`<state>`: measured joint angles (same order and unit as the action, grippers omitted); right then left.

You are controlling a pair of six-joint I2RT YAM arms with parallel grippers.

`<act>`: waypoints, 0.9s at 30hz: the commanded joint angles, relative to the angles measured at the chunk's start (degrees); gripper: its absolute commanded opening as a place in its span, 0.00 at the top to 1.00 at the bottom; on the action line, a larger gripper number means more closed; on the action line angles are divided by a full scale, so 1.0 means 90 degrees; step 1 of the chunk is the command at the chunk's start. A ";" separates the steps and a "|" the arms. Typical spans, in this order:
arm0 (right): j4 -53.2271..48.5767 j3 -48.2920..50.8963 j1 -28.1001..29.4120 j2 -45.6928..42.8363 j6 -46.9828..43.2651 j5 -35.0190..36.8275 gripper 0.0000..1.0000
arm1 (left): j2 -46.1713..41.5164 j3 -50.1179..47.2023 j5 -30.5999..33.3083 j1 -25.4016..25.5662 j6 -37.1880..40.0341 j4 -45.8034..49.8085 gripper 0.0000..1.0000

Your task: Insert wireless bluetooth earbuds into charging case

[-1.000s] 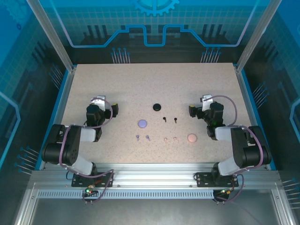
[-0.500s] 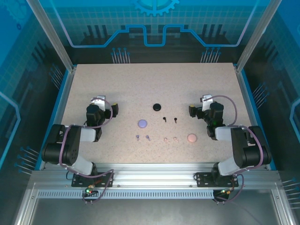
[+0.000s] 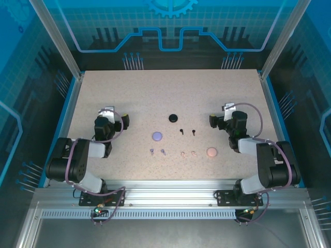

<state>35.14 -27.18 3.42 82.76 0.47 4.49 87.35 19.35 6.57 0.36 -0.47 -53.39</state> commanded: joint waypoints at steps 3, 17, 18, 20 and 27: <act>-0.1197 -0.0503 -0.0086 -0.0689 0.0304 0.0434 0.00 | -0.0870 -0.0018 0.0362 -0.0050 -0.0206 0.0496 0.01; -0.4657 -0.2530 -0.0004 -0.1859 0.2671 -0.2086 0.00 | -0.2759 0.2013 0.0405 0.0102 -0.1605 0.5257 0.01; -0.4912 -0.2683 0.0156 -0.1897 0.2693 -0.2023 0.00 | -0.2856 0.2130 0.0453 0.0173 -0.1829 0.5575 0.01; -0.5475 -0.2970 0.0606 -0.1947 0.2584 -0.1689 0.00 | -0.2999 0.2291 0.0319 0.0277 -0.2184 0.5977 0.01; -0.6945 -0.3635 0.2202 -0.1916 0.2954 -0.0533 0.00 | -0.3002 0.2791 -0.0216 0.0762 -0.3010 0.6941 0.01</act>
<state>-18.02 -57.41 19.33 66.08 24.14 -4.86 60.20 42.37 7.94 6.15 -22.02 2.17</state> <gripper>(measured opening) 0.999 0.986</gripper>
